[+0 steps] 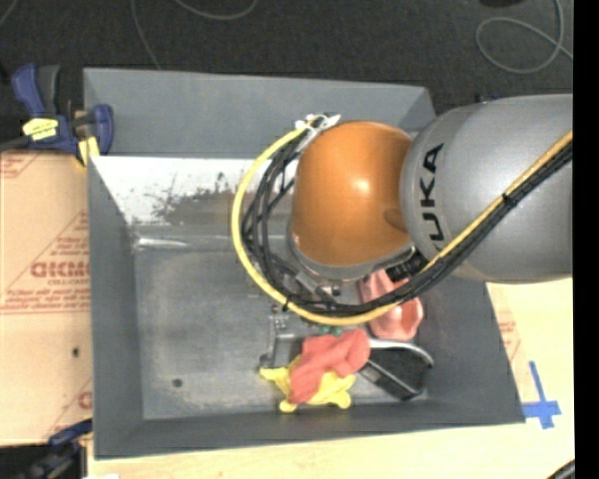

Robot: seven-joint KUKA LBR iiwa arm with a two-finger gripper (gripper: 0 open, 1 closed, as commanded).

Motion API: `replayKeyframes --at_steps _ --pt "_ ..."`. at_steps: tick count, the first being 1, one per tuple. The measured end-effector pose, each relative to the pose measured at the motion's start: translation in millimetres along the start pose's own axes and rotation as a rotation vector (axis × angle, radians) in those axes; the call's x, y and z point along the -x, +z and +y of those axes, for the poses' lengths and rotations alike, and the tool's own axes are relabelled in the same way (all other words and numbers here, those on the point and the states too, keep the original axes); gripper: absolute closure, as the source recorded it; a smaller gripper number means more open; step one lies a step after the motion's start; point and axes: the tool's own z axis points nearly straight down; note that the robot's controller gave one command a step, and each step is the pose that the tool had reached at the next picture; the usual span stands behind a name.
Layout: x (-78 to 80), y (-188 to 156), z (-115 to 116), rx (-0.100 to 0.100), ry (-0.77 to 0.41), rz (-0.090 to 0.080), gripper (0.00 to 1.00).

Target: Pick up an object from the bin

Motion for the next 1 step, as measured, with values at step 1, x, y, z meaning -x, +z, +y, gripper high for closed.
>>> replayKeyframes --at_steps 1 --pt "1.6 -4.4 -0.8 0.001 0.004 -0.008 0.0"
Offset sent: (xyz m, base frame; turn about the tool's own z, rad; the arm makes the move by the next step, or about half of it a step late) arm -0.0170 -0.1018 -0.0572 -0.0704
